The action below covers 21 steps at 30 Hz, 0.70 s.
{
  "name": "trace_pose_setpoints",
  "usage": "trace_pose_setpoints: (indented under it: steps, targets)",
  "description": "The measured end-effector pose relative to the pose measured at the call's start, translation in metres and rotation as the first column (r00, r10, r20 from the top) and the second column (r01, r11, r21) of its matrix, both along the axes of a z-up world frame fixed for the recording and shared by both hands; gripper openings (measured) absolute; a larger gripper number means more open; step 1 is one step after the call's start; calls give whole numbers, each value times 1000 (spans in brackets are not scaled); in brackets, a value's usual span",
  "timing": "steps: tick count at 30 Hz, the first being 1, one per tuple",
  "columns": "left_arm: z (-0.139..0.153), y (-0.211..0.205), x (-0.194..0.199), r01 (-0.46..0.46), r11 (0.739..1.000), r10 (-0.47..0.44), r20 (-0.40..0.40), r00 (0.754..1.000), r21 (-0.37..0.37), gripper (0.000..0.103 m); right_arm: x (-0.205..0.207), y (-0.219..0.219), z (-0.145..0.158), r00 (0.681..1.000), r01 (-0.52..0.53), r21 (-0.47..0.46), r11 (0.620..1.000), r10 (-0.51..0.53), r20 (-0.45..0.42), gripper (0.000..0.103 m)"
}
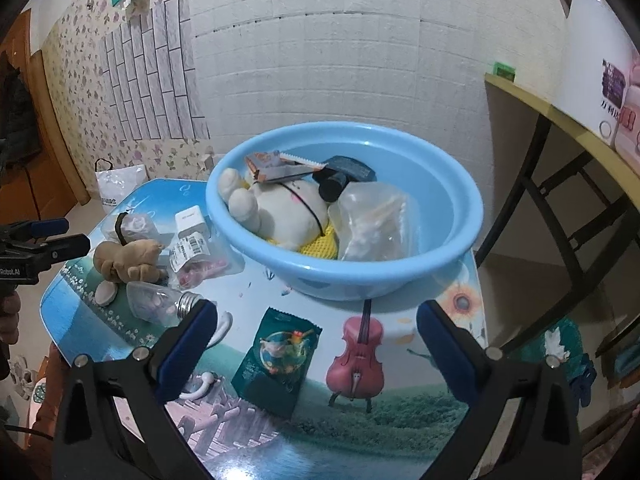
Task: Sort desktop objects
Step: 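Withdraw both tools from the basin back over the table items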
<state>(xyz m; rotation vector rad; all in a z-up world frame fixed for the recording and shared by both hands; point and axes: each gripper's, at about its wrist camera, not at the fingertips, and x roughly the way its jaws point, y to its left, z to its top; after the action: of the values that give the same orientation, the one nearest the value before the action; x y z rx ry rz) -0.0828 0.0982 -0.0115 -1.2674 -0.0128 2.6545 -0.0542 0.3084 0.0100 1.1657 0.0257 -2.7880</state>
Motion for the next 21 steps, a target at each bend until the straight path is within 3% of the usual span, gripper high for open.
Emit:
trace_pose_setpoints:
  steps: [21]
  targets:
    - [-20, -13, -5, -33, 999, 32, 48, 998, 7, 101, -8, -2, -23, 996, 9, -64, 998, -3, 93, 101]
